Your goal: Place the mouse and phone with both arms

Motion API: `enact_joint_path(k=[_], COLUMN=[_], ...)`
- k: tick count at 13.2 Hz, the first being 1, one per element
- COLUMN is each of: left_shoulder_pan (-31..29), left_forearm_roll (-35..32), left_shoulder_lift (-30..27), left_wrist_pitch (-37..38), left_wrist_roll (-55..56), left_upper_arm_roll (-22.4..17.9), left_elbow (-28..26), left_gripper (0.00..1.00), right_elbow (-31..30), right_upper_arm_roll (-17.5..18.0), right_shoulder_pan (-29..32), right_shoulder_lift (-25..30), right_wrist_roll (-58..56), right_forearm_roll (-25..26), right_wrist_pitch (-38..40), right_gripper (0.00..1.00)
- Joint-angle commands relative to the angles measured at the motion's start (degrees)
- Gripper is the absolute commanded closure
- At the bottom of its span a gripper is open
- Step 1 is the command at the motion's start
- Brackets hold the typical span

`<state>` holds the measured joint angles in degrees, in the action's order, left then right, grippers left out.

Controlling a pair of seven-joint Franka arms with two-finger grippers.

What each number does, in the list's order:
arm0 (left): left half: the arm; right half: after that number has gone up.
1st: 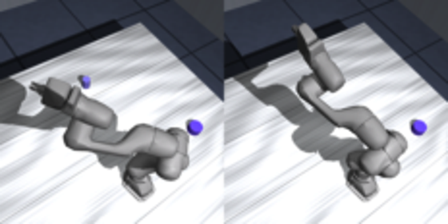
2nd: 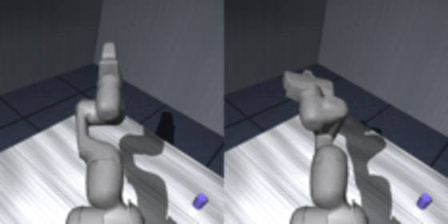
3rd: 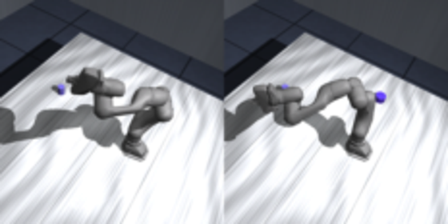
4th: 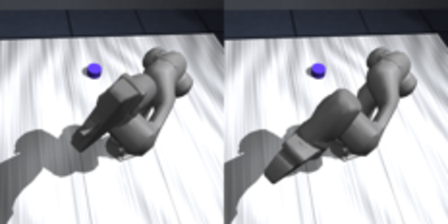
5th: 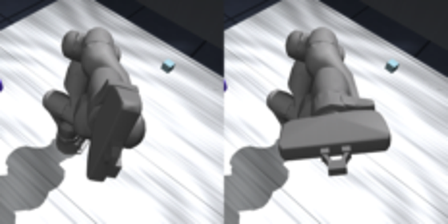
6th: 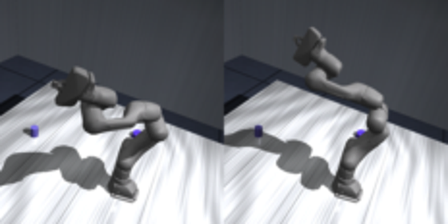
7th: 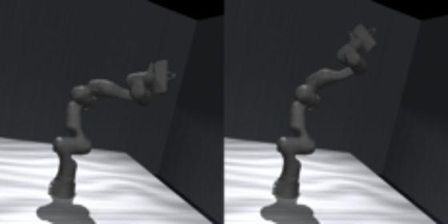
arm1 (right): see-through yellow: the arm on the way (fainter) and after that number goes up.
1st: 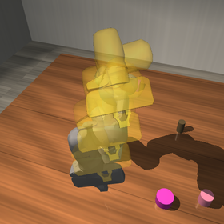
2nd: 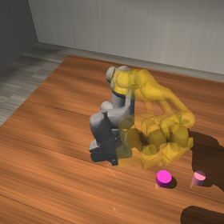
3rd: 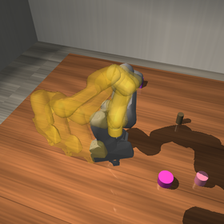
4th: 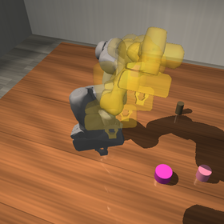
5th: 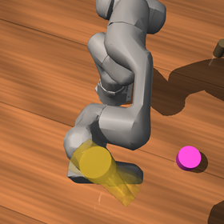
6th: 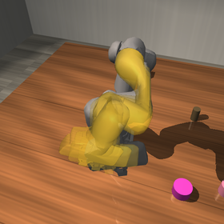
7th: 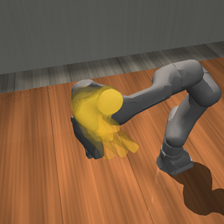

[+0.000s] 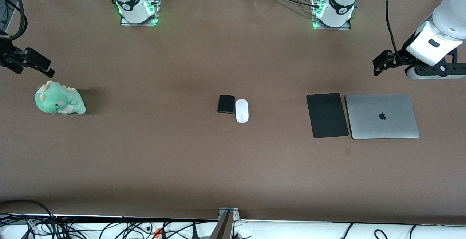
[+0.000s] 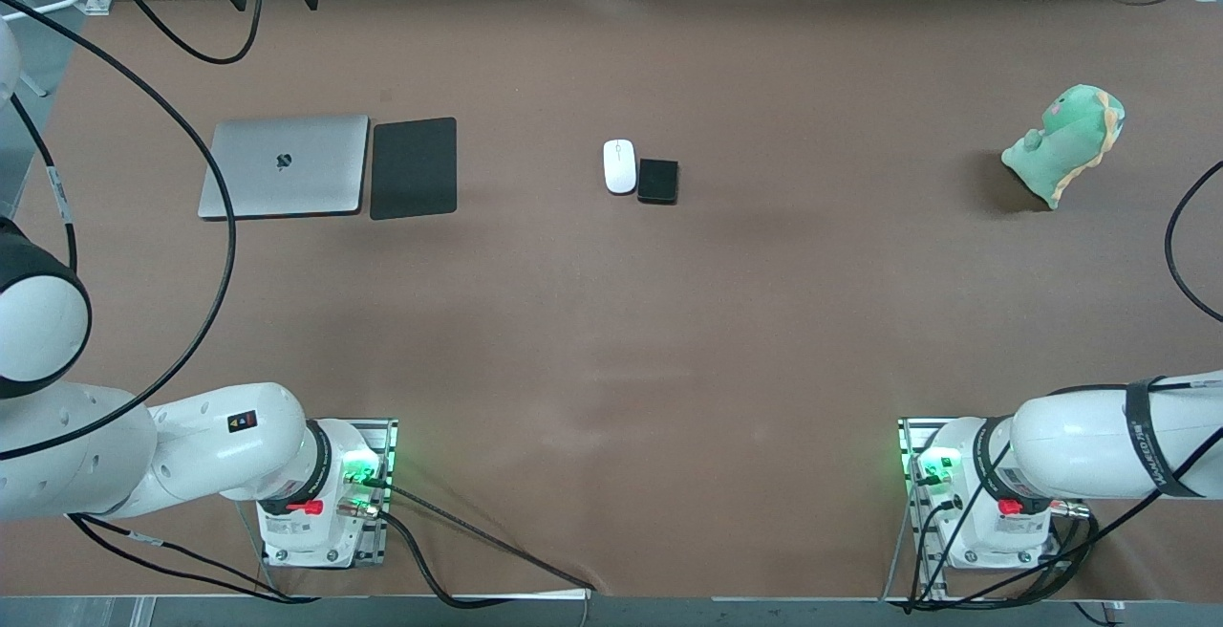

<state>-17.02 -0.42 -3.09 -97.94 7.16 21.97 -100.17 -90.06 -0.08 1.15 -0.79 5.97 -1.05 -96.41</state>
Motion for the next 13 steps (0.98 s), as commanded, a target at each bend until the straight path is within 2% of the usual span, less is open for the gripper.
enact_joint_path(k=[1,13], left_shoulder_pan=[-0.56,-0.47], left_forearm_roll=[0.42,0.51], left_shoulder_lift=[0.89,1.42], left_wrist_pitch=[1.00,1.34], left_wrist_roll=[-1.70,0.57], left_upper_arm_roll=[0.35,0.70], left_elbow=[1.47,1.82], left_gripper=[0.00,0.00], right_elbow=[-0.47,-0.38], right_upper_arm_roll=[-0.01,-0.27], right_shoulder_pan=[-0.09,-0.01], right_shoulder_lift=[0.79,0.96], right_wrist_roll=[-0.70,-0.79], right_forearm_roll=[0.00,-0.09], right_wrist_pitch=[-0.18,-0.10], right_gripper=[0.00,0.00])
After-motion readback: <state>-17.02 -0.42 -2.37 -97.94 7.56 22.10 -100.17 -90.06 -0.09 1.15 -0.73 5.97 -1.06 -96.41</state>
